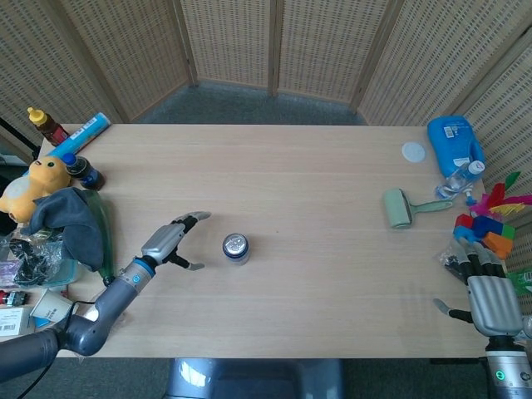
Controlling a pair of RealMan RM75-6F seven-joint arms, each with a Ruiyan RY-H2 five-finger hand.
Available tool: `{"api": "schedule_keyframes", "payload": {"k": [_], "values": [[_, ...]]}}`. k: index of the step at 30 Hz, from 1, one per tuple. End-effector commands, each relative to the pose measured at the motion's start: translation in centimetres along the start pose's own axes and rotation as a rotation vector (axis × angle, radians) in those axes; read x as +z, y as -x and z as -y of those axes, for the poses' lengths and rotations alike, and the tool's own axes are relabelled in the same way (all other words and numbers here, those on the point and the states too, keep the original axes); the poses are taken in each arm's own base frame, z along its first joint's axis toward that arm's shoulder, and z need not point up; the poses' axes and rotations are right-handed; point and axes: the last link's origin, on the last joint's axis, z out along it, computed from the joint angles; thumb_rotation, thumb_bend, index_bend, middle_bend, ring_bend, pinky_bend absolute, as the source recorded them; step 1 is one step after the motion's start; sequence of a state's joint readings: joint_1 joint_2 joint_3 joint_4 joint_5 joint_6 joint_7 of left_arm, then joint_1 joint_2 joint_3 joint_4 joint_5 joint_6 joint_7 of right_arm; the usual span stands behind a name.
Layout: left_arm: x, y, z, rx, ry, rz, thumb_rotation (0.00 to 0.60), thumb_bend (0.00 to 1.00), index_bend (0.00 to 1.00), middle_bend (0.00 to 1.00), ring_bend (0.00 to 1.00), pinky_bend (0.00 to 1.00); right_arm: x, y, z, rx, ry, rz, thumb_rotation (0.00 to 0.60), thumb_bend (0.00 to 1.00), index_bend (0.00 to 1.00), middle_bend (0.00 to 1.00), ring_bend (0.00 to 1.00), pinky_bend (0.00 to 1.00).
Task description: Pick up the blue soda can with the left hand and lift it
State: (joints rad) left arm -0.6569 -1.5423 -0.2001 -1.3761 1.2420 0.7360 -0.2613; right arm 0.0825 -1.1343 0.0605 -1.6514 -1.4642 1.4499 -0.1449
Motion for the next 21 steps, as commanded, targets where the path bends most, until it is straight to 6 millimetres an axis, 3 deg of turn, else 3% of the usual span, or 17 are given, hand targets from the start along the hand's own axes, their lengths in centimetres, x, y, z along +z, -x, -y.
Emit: {"api": "schedule_keyframes", "payload": {"k": [1, 21], "values": [[1.0, 0.4, -0.7, -0.009, 0.015, -0.001, 0.599, 0.00, 0.00, 0.00, 0.00, 0.00, 0.0, 0.0, 0.0, 0.003, 0.001, 0.001, 0.529, 0.00, 0.00, 0.00, 0.00, 0.00], [5.5, 4.6, -3.9, -0.041, 0.062, 0.005, 0.600, 0.00, 0.00, 0.00, 0.00, 0.00, 0.1, -0.4, -0.3, 0.026, 0.008, 0.010, 0.532, 0.00, 0.00, 0.00, 0.00, 0.00]]}}
